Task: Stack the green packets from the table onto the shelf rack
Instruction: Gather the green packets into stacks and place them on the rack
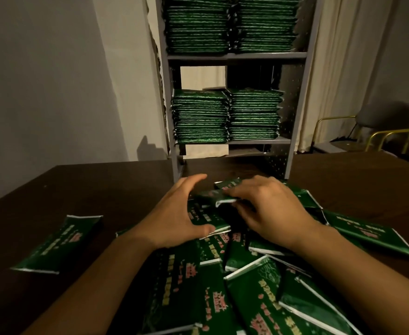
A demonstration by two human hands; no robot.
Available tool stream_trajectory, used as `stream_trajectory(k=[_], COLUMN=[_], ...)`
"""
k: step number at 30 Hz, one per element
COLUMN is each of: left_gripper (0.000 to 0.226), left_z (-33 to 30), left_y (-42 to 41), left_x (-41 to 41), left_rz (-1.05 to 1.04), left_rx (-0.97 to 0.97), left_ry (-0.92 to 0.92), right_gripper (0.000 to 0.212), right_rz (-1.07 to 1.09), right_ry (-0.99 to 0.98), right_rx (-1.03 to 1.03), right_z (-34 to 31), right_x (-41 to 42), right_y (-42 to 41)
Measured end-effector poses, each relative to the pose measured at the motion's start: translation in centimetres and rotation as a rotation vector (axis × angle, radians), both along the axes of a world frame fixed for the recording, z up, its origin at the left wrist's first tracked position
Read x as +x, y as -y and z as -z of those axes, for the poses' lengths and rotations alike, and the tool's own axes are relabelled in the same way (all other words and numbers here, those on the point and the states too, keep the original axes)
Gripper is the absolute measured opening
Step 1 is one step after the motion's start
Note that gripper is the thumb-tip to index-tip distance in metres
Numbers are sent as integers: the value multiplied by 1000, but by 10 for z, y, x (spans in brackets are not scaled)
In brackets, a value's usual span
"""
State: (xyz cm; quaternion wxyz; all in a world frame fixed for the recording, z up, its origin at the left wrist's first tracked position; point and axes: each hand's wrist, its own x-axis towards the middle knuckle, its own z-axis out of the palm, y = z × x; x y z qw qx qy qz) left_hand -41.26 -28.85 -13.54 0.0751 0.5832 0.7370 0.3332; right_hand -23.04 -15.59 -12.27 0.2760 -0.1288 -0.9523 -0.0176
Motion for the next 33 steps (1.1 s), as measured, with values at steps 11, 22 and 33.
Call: stream_trajectory(k=[11, 22, 33], left_gripper=[17, 25, 27], left_z=[-16, -17, -12], left_y=[-2, -5, -9], left_x=[18, 19, 14], left_rz=[-44, -172, -167], left_rx=[283, 434, 490], left_ry=[648, 681, 781], right_gripper=[19, 34, 61], right_rz=[-222, -12, -201], right_ry=[-262, -369, -255], right_rx=[-1220, -1070, -1169], right_z=[-15, -18, -24], right_x=[9, 13, 22], right_y=[-1, -10, -9])
